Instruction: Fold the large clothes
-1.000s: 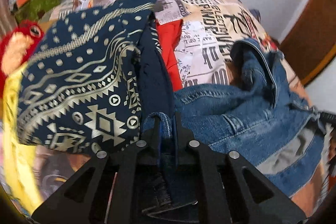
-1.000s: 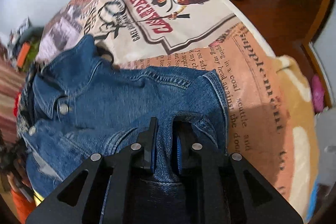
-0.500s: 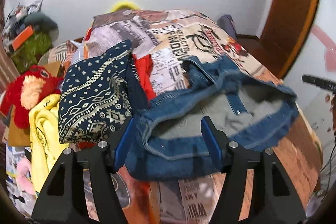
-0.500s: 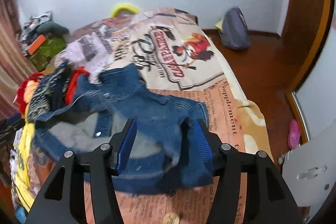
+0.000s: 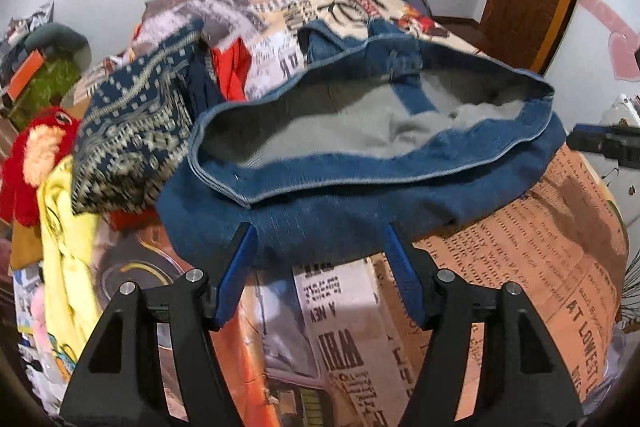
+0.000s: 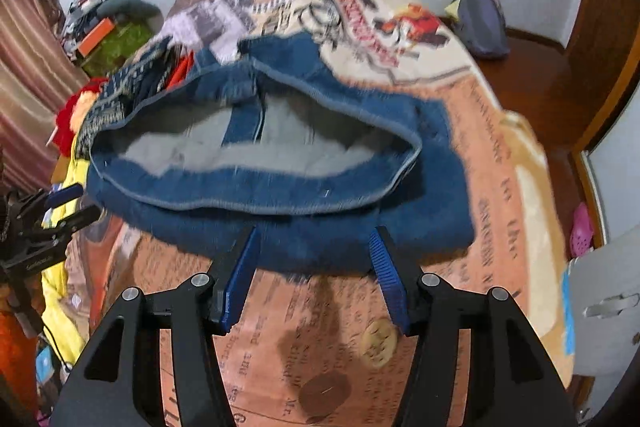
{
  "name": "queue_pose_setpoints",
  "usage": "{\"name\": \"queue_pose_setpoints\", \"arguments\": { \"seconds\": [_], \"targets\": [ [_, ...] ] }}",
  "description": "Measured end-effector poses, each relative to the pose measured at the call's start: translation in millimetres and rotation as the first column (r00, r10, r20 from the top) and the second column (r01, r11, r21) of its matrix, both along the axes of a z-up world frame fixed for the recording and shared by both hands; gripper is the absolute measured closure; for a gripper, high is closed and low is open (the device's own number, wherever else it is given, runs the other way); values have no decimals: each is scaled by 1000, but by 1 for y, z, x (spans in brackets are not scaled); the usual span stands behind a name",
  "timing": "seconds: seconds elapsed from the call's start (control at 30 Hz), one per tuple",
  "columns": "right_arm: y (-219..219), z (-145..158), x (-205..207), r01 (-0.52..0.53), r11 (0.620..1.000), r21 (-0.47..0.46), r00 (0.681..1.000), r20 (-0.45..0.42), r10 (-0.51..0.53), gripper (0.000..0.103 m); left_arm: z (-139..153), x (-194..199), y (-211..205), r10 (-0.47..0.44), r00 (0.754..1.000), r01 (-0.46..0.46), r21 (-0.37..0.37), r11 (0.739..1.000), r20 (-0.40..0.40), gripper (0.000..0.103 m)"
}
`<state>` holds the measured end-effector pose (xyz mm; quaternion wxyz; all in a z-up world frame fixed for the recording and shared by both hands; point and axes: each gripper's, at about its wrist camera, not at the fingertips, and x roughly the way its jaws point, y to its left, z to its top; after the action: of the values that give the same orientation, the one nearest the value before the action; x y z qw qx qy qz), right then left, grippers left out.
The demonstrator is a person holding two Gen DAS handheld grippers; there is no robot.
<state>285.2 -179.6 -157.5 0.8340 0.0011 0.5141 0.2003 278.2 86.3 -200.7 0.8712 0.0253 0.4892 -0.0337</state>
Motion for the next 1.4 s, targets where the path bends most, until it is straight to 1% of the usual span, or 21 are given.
{"name": "queue_pose_setpoints", "arguments": {
  "seconds": [0.13, 0.2, 0.27, 0.4, 0.5, 0.57, 0.6, 0.67, 0.7, 0.73, 0.77, 0.83, 0.93, 1.07, 1.17, 1.23, 1.33, 1.37, 1.4],
  "targets": [
    [13, -18, 3, -21, 999, -24, 999, -34, 20, 50, -21, 17, 4, 10, 998, -12, -39, 999, -54, 38],
    [22, -24, 9, -40, 999, -37, 998, -42, 38, 50, -28, 29, 5, 7, 997, -10, -33, 999, -70, 35],
    [33, -30, 13, -64, 997, -49, 997, -52, 62, 50, -27, 40, 2, -8, 998, 7, -18, 1000, -59, 29],
    [56, -35, 33, -124, 988, -95, 992, -31, 122, 47, -21, 69, -3, -57, 998, 56, -4, 998, -33, 29],
    [67, -34, 63, -129, 987, -96, 992, -22, 127, 48, -21, 100, 0, -43, 998, 44, 26, 999, -34, 29],
    [71, -28, 86, -98, 991, -90, 995, -5, 98, 50, -19, 130, 9, 10, 999, -9, 52, 999, -33, 29],
    [69, -22, 97, -51, 995, -87, 998, 26, 53, 50, -15, 141, 15, 39, 999, -38, 51, 998, -27, 29],
    [62, -7, 114, 59, 995, -76, 994, 93, -52, 50, 0, 161, 30, 97, 995, -97, -16, 995, 6, 29],
    [57, 2, 121, 105, 993, -50, 988, 117, -99, 50, 7, 167, 37, 119, 993, -118, -49, 992, 22, 29],
    [52, 9, 125, 130, 991, -17, 984, 122, -127, 50, 12, 169, 41, 137, 990, -135, -61, 989, 34, 29],
    [48, 13, 127, 140, 990, 11, 983, 119, -140, 50, 18, 171, 45, 156, 987, -153, -64, 986, 47, 29],
    [41, 19, 126, 141, 989, 50, 982, 116, -146, 50, 23, 168, 48, 148, 987, -143, -77, 987, 59, 29],
    [40, 21, 115, 124, 992, 32, 983, 133, -127, 50, 27, 153, 49, 131, 989, -126, -70, 989, 72, 29],
    [48, 9, 102, 70, 997, -13, 992, 108, -69, 50, 22, 128, 47, 110, 992, -105, -85, 991, 61, 29],
    [57, -10, 95, 26, 998, -54, 997, 72, -23, 49, 11, 106, 41, 85, 996, -81, -92, 992, 36, 29],
    [58, -26, 86, -3, 997, -79, 999, 34, 6, 49, 0, 94, 35, 68, 998, -67, -94, 993, 10, 29],
    [53, -49, 76, -24, 994, -111, 999, -36, 20, 49, -26, 78, 32, 51, 997, -57, -97, 994, -63, 29],
    [47, -55, 73, -22, 992, -122, 999, -45, 17, 49, -36, 72, 34, 50, 995, -59, -104, 993, -88, 29],
    [41, -56, 69, -18, 993, -118, 999, -43, 13, 50, -43, 67, 37, 50, 994, -61, -116, 991, -95, 29]
  ]
}}
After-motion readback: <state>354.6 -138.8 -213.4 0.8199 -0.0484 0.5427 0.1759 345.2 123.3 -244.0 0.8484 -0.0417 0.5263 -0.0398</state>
